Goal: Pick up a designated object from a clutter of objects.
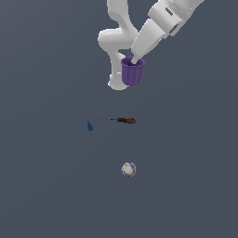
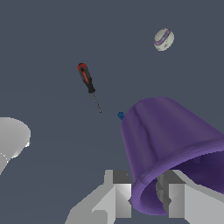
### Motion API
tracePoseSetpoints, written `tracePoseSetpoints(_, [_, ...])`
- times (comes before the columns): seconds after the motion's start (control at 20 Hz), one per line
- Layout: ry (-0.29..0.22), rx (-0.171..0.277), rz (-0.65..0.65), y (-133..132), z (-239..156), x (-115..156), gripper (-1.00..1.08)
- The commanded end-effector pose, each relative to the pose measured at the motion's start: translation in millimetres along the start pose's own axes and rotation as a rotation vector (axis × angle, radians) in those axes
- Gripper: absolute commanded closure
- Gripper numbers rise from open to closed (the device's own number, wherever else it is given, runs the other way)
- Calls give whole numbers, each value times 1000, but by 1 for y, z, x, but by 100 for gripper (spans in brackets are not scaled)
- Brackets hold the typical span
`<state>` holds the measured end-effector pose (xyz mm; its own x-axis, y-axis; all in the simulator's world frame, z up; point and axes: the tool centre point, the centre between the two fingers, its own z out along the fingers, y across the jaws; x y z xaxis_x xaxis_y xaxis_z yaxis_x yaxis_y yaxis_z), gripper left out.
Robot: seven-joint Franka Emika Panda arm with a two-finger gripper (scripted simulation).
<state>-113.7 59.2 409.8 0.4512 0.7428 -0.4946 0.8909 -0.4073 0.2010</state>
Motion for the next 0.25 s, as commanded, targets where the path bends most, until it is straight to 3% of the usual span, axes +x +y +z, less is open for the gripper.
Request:
tracePoseSetpoints(0.0, [0, -1, 0, 2, -6, -3, 108])
tracePoseSetpoints(0.2, [-1, -2, 1, 3, -8, -4, 108])
